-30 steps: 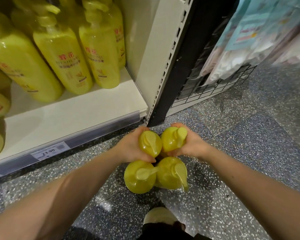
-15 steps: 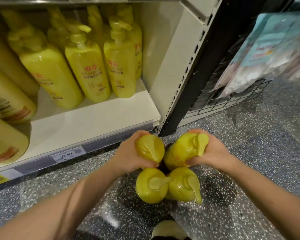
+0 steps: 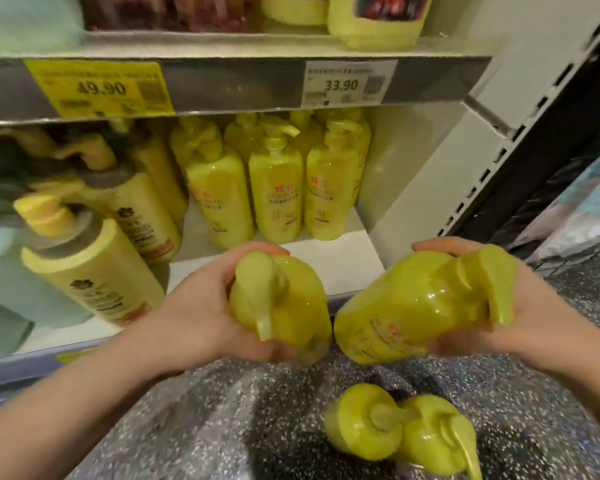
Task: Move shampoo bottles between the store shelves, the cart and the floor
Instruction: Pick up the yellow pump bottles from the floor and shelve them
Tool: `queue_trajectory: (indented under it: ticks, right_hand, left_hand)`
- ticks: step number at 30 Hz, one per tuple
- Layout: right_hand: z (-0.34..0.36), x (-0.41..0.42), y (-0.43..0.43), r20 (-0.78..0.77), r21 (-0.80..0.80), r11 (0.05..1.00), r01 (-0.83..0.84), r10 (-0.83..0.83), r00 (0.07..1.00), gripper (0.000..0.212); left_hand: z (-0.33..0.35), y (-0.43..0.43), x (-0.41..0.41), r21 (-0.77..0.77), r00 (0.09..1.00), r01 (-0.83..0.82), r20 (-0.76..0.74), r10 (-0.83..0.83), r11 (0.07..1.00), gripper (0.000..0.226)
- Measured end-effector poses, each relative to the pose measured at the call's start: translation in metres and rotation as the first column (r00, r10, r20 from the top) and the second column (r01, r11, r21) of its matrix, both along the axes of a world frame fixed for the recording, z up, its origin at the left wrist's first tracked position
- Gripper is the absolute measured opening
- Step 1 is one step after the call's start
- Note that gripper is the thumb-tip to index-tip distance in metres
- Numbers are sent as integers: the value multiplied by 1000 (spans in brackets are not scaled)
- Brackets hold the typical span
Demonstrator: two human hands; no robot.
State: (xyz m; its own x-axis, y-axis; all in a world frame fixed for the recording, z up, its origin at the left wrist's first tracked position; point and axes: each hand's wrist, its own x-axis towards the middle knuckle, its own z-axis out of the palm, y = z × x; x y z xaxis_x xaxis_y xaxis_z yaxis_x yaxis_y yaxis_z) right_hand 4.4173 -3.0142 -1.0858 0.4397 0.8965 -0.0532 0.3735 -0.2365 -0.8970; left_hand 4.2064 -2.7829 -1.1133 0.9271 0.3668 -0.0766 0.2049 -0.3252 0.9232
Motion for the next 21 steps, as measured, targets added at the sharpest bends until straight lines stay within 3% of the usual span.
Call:
queue_trajectory:
  ticks: [6,8,16,21]
  right_hand:
    - [22,-6,65,77,17,997,-79,78,994,89]
    - [20,-4,88,32,19,998,-64,63,998,89]
    - [-7,-5,172,-25,-76,996,-56,54,998,86]
    - [-28,-3,193,21,-178,983,-52,57,998,111]
  left_hand:
    - [38,44,-23,-62,999,-34,28,36,998,87]
    - [41,55,-24,-86,998,-61,13,62,994,87]
    - [23,99,-12,-123,963,-216,-189,191,969,86]
    - [4,110,2,-148,911,-339,-300,284,929,98]
